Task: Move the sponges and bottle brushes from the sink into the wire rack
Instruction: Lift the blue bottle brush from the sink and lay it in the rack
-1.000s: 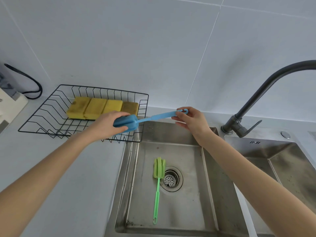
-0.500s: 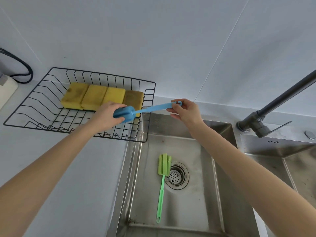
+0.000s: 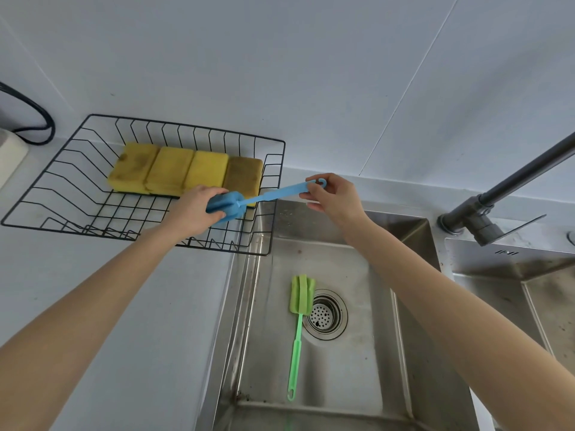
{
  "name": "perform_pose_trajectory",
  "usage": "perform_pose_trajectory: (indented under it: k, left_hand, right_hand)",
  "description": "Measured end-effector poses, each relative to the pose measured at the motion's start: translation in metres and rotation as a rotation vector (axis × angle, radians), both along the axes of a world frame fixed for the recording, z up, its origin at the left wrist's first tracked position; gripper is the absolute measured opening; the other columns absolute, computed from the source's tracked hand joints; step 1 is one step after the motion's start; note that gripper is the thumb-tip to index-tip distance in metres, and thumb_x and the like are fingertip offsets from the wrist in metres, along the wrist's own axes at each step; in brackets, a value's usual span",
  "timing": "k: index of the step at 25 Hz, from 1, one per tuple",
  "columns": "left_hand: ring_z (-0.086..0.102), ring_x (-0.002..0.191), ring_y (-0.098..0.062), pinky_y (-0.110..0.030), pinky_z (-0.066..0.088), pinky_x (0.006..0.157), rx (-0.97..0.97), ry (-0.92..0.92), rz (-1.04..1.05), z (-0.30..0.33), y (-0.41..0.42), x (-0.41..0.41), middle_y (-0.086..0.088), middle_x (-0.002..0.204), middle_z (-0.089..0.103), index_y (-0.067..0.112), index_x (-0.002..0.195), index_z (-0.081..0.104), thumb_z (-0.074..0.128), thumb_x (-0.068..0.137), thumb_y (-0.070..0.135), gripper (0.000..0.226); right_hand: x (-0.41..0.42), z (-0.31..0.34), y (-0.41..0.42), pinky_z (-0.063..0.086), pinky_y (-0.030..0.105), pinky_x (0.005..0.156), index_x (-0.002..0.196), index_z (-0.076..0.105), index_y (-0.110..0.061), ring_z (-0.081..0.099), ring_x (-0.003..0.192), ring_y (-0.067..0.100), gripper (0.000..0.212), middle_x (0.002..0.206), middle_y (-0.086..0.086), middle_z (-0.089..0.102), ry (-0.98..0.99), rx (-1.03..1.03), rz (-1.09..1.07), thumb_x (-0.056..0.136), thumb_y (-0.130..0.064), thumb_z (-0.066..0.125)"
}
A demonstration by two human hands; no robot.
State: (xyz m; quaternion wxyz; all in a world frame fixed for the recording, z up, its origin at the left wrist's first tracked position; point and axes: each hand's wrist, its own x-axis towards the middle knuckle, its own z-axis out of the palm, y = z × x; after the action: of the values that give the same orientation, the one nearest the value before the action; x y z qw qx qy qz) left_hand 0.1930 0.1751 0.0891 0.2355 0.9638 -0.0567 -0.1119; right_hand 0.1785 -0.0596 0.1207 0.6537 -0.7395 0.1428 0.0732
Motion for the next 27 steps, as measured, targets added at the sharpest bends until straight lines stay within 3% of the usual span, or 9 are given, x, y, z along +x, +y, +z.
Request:
perform_pose_trajectory:
  k: [6, 13, 18, 21, 27]
  left_hand:
    - [0.047, 0.118, -0.031, -0.039, 0.035, 0.102, -0.015, 0.008, 0.029, 0.0, -0.006, -0.003, -0.018, 0.13, 0.047, 0.013, 0.134, 0.042, 0.059, 0.085, 0.014, 0.052]
    - [0.042, 0.124, -0.031, -0.039, 0.031, 0.108, -0.012, 0.063, 0.042, 0.006, -0.008, -0.007, -0.018, 0.136, 0.04, 0.012, 0.137, 0.036, 0.061, 0.083, 0.015, 0.059]
    - [0.038, 0.129, -0.03, -0.039, 0.03, 0.109, 0.021, 0.051, 0.035, 0.021, -0.01, -0.015, -0.017, 0.141, 0.035, 0.009, 0.138, 0.034, 0.058, 0.086, 0.018, 0.058]
    - [0.041, 0.129, -0.027, -0.037, 0.032, 0.108, 0.028, 0.004, -0.021, 0.037, -0.013, -0.017, -0.015, 0.14, 0.043, 0.008, 0.134, 0.04, 0.051, 0.089, 0.018, 0.047]
    - [0.051, 0.121, -0.022, -0.03, 0.038, 0.1, -0.022, -0.097, -0.167, 0.069, -0.044, -0.032, -0.011, 0.13, 0.055, 0.008, 0.127, 0.049, 0.047, 0.091, 0.015, 0.037]
  right_hand:
    - [0.002, -0.004, 0.001, 0.052, 0.014, 0.066, 0.116, 0.057, -0.002, 0.064, 0.084, 0.017, 0.023, 0.102, 0.006, 0.06, 0.049, -0.031, -0.045, 0.094, -0.007, 0.049]
    - [-0.004, -0.006, 0.0, 0.051, 0.018, 0.068, 0.128, 0.047, -0.004, 0.062, 0.073, 0.01, 0.036, 0.106, 0.011, 0.064, 0.119, -0.037, -0.049, 0.093, -0.004, 0.05]
    - [-0.012, 0.003, -0.006, 0.052, 0.028, 0.083, 0.137, 0.037, -0.006, 0.06, 0.091, 0.018, 0.047, 0.123, 0.017, 0.062, 0.149, -0.045, -0.055, 0.092, -0.004, 0.051]
    - [-0.022, 0.008, -0.011, 0.052, 0.028, 0.083, 0.138, 0.035, -0.005, 0.06, 0.092, 0.018, 0.049, 0.122, 0.016, 0.063, 0.141, -0.047, -0.037, 0.092, -0.005, 0.051]
    - [-0.042, 0.011, -0.023, 0.049, 0.04, 0.099, 0.131, 0.045, -0.008, 0.062, 0.104, 0.025, 0.042, 0.108, 0.013, 0.066, 0.116, -0.234, 0.072, 0.091, -0.014, 0.055]
